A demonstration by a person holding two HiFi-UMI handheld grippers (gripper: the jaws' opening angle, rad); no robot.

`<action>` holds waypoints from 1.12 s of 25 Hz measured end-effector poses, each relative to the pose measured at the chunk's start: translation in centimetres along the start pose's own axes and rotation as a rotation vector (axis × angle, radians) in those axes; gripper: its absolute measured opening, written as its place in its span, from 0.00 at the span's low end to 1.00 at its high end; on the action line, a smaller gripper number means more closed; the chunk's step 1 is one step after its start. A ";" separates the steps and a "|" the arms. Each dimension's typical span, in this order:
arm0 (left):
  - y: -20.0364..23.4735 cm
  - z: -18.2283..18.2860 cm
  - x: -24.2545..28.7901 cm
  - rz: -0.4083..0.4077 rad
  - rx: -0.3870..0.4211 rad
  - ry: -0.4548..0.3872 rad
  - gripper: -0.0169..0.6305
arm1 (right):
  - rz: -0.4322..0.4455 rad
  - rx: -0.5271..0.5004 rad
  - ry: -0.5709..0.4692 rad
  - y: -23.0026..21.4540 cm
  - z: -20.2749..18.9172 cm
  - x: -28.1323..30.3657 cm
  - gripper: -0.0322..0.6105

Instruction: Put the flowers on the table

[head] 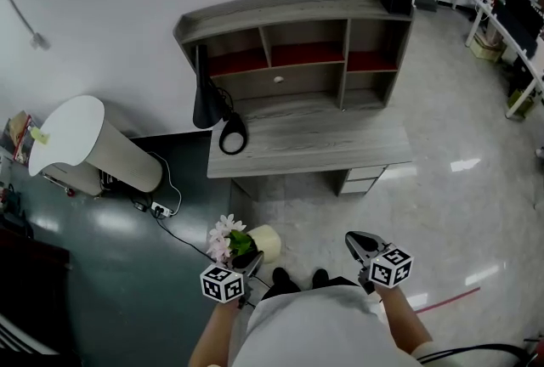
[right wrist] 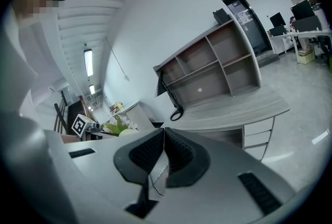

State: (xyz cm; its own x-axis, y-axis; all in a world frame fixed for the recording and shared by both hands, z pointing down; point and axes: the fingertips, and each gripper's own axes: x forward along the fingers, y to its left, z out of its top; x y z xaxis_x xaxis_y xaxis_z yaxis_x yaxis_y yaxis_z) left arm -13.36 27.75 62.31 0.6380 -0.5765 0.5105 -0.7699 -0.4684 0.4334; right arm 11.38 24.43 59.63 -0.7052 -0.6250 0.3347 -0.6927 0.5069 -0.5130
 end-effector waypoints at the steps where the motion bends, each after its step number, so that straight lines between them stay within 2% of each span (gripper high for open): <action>1: -0.2 0.0 0.3 0.003 -0.002 -0.003 0.10 | 0.005 -0.002 0.003 -0.3 0.0 -0.1 0.08; 7: -1.3 -0.3 1.7 0.007 -0.036 -0.016 0.10 | 0.015 -0.002 0.019 -1.8 0.1 -1.0 0.08; 14: -1.2 1.0 3.4 0.010 -0.021 -0.022 0.10 | 0.021 -0.004 0.025 -3.1 0.7 -0.5 0.08; 28: 2.5 5.7 7.3 -0.022 -0.002 -0.008 0.10 | -0.039 0.027 0.013 -6.4 3.2 2.9 0.08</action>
State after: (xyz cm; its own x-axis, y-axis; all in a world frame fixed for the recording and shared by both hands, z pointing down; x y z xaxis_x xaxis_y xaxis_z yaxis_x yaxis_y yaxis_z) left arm -10.69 18.57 62.82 0.6549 -0.5713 0.4946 -0.7555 -0.4795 0.4465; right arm 14.27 17.44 61.37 -0.6795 -0.6364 0.3651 -0.7159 0.4660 -0.5200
